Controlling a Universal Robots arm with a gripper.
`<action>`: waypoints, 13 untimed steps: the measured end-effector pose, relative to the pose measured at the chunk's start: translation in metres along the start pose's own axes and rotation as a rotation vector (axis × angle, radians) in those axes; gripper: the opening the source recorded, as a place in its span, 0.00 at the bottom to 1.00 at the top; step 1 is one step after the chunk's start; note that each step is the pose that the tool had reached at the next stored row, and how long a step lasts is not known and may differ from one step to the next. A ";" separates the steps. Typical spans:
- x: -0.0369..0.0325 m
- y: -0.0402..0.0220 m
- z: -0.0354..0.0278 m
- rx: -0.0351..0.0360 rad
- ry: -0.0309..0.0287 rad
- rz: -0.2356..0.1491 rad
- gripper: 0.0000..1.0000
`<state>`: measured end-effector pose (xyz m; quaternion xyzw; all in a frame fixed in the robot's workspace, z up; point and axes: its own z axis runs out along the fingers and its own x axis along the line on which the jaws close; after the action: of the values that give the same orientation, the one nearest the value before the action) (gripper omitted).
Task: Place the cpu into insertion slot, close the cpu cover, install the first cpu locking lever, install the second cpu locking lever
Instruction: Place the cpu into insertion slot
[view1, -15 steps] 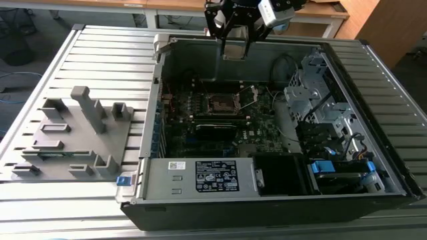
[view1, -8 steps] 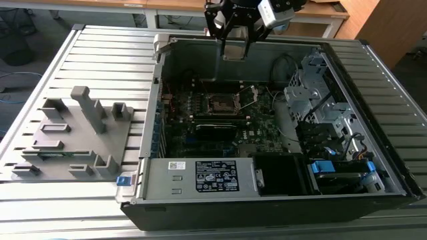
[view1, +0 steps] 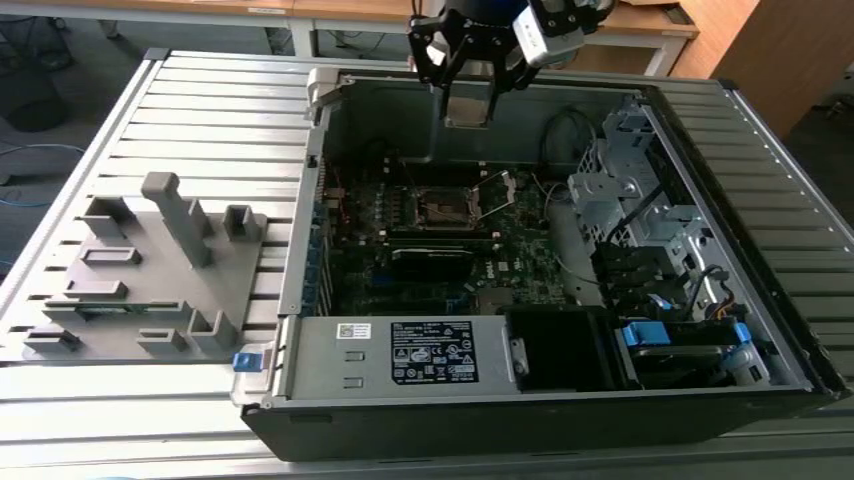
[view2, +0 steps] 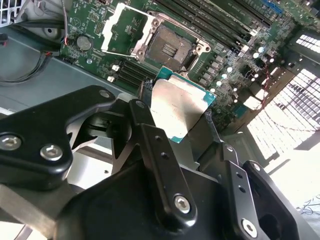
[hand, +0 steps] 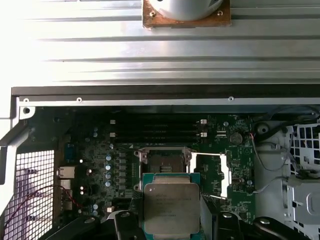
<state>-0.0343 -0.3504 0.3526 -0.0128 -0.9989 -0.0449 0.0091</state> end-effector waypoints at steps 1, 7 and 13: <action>0.0000 -0.0001 0.0014 0.0000 0.0000 0.000 0.54; -0.0001 -0.0004 0.0040 0.0001 0.0000 0.000 0.54; -0.0001 -0.0004 0.0052 -0.0003 -0.0002 0.000 0.54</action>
<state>-0.0343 -0.3503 0.3473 -0.0128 -0.9989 -0.0450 0.0090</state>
